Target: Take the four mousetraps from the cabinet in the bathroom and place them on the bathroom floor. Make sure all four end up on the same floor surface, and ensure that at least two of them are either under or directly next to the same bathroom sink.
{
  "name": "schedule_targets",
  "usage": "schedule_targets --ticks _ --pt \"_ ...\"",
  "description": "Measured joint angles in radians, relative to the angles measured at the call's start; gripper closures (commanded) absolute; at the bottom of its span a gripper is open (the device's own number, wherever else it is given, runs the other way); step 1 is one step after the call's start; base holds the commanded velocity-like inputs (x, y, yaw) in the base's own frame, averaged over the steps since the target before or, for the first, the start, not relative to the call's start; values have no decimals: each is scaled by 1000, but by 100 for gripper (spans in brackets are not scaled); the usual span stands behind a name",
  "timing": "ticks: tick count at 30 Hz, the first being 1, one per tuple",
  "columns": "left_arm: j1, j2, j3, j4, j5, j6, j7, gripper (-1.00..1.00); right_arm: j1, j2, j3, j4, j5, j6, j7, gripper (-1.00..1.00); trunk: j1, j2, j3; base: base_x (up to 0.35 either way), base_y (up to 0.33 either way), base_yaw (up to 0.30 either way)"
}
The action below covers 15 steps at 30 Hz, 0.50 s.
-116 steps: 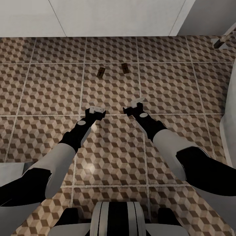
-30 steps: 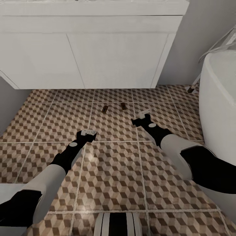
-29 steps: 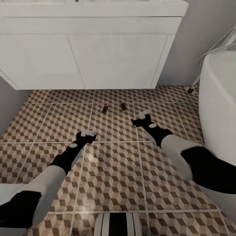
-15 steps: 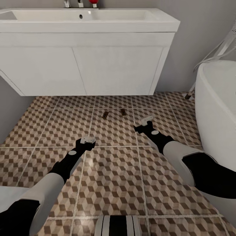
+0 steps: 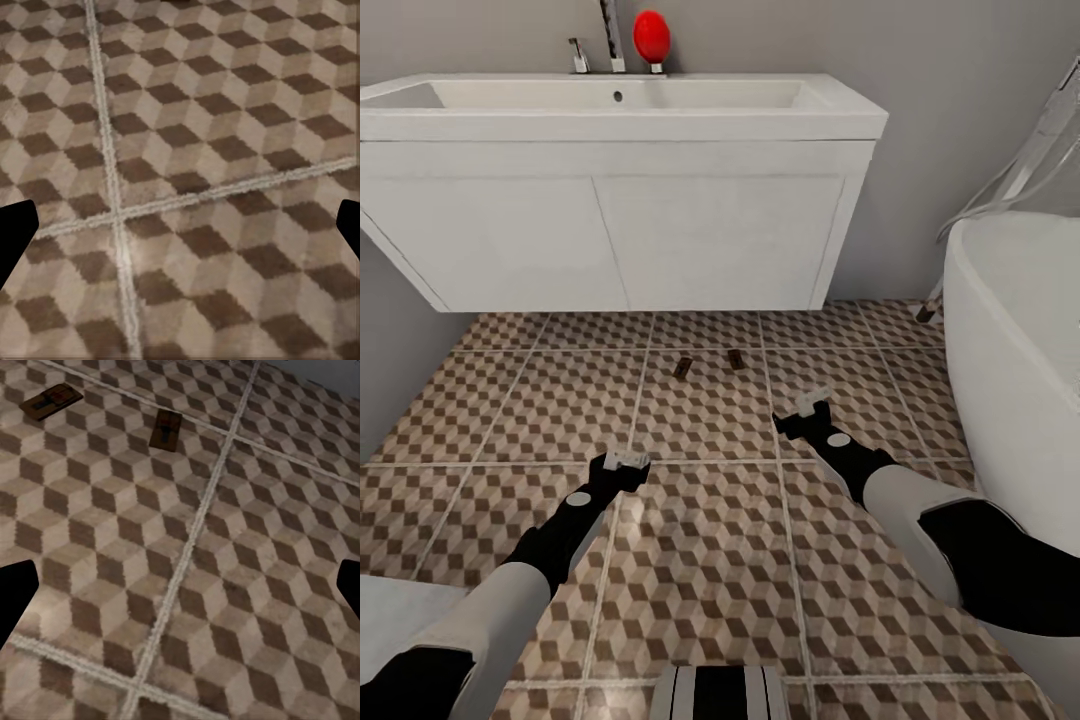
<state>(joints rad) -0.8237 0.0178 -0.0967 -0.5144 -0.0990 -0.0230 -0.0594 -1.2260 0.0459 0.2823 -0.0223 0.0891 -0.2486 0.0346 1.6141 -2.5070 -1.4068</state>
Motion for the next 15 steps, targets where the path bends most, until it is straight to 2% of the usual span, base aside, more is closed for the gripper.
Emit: schedule_targets --ticks 15 --pt "83 0 0 3 0 -48 -1 -100 94 -13 1 0 1 -63 0 -100 -7 4 58 0 0 0"
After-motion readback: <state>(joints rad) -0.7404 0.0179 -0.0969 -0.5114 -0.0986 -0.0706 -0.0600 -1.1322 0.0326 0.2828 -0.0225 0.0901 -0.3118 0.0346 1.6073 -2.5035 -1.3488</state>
